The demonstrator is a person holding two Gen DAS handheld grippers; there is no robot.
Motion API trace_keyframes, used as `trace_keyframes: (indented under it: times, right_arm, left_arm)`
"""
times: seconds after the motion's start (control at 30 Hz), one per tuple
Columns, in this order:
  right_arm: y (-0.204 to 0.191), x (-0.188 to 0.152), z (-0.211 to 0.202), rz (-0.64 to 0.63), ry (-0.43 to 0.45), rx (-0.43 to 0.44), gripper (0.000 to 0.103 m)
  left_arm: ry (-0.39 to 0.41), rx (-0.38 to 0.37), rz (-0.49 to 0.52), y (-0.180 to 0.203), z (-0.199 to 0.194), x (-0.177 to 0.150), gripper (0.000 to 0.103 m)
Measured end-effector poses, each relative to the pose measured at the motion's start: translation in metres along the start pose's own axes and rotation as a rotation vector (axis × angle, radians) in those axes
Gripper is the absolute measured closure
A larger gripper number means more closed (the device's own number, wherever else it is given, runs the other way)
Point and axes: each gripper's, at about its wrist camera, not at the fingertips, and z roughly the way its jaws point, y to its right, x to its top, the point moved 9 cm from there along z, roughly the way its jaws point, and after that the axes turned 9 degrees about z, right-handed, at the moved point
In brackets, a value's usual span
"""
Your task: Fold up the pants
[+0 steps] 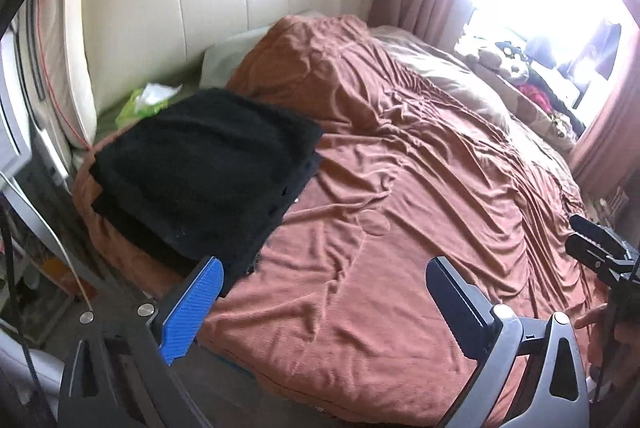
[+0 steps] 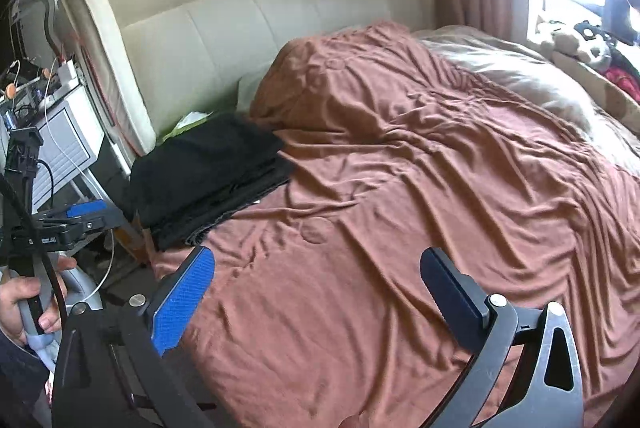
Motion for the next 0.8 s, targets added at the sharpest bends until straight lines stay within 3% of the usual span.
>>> trace_keyframes:
  times: [0.37,0.8]
  right_arm:
    - [0.024,-0.014,-0.087,0.031,0.074,-0.045,0.000]
    - [0.045,-0.054,-0.191,0.065,0.135,-0.106,0.000]
  left_arm:
    - [0.060,-0.048,0.085,0.066,-0.051,0.003,0.001]
    - [0.169,-0.078,0.199,0.135,-0.122,-0.016,0.001]
